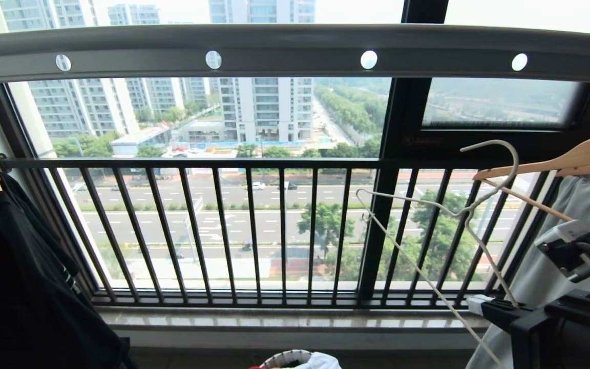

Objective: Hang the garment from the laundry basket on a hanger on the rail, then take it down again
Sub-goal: Pick up the clothes rack on the clothesline, then pick up clothes from the basket

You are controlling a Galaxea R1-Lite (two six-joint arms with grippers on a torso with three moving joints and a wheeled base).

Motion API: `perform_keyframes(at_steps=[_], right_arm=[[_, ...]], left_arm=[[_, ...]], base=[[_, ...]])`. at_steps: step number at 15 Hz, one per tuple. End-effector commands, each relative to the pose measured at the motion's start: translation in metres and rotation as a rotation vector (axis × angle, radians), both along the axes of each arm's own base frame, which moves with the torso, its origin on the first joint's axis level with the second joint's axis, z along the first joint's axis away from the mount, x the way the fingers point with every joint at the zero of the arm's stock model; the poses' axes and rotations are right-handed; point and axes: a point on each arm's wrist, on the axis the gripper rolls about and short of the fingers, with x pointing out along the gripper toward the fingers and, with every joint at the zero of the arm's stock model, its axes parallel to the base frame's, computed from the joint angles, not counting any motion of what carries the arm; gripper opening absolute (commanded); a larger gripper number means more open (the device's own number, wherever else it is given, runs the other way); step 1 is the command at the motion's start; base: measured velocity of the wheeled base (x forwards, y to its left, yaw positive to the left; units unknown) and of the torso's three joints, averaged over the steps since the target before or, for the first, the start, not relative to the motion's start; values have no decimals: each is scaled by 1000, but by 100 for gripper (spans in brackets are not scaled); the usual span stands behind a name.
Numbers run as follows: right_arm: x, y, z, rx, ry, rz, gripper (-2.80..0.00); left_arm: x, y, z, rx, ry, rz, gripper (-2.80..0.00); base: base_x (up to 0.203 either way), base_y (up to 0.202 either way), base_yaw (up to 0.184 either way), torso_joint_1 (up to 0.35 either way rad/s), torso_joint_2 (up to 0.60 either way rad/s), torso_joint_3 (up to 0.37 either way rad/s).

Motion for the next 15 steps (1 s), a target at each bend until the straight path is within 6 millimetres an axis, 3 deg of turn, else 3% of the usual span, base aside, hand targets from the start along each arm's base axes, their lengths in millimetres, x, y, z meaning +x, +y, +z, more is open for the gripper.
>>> perform_keyframes(at_steps=[1, 8, 15], right_arm=[[-1, -1, 1, 2, -4, -1, -280], [-1, -1, 0, 0, -4, -2, -280], [0, -1, -1, -6, 0, -1, -280]], left_arm=[[0, 0, 0, 0, 0, 0, -280], [0, 0, 0, 0, 0, 0, -280], [0, 0, 0, 0, 2, 0, -280]], base=[[0, 0, 0, 0, 0, 0], [0, 0, 0, 0, 0, 0], [0, 0, 0, -86, 184, 95]])
